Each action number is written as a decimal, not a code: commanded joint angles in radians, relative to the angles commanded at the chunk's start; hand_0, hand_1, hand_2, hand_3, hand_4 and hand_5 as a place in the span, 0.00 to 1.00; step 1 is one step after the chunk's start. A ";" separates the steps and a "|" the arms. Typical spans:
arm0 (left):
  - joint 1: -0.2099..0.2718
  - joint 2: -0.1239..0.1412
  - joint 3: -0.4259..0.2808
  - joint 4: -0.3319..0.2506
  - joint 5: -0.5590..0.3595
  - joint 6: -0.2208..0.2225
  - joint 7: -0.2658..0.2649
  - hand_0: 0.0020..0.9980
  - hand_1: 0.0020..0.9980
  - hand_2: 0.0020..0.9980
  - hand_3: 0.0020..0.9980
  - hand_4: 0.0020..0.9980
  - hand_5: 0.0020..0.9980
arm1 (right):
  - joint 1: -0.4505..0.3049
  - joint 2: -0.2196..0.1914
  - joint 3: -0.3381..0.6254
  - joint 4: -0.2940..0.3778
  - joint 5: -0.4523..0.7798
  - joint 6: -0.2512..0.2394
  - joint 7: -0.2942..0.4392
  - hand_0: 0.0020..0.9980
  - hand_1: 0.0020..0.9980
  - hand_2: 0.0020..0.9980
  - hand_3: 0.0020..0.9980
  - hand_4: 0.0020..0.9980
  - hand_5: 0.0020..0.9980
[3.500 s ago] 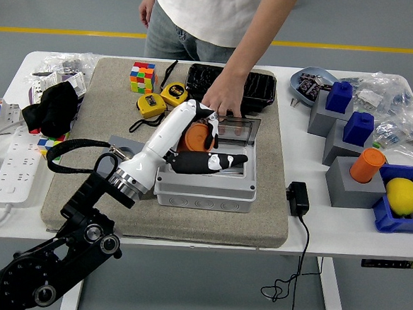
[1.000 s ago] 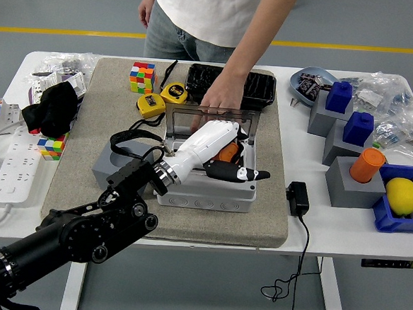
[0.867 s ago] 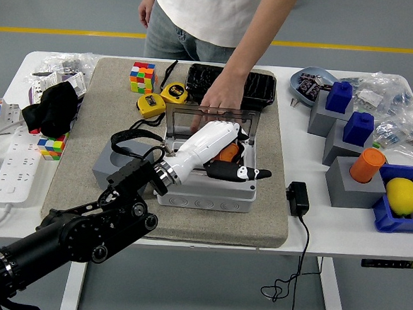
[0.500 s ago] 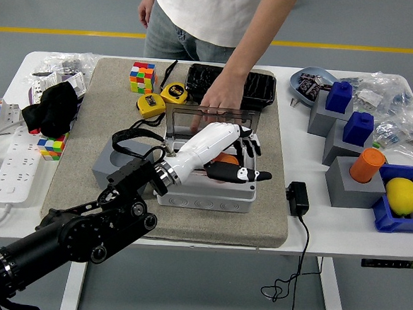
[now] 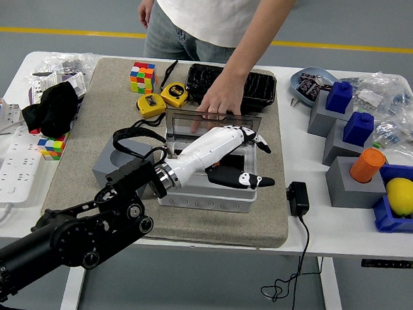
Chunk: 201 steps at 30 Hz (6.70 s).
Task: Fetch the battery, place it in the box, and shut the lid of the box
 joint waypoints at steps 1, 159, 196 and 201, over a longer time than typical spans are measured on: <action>0.006 0.007 -0.002 -0.027 -0.015 -0.013 0.008 0.59 0.66 0.61 0.59 1.00 0.84 | 0.000 0.000 0.001 0.000 0.000 0.000 0.000 0.75 0.70 0.71 0.75 1.00 1.00; 0.537 0.025 -0.722 -0.335 -0.624 -0.013 0.045 0.81 0.87 0.82 0.79 1.00 1.00 | -0.078 -0.009 0.068 0.017 0.107 -0.113 0.281 0.94 0.92 0.92 0.98 1.00 1.00; 0.539 0.016 -0.707 -0.332 -0.589 -0.016 0.060 0.81 0.83 0.78 0.75 1.00 0.97 | -0.084 -0.021 0.221 0.006 0.445 0.136 0.037 0.58 0.66 0.98 1.00 1.00 1.00; 0.541 0.012 -0.709 -0.333 -0.588 -0.017 0.061 0.80 0.80 0.76 0.74 1.00 0.97 | -0.086 -0.020 0.232 -0.009 0.455 0.074 0.087 0.13 0.32 0.64 0.98 1.00 1.00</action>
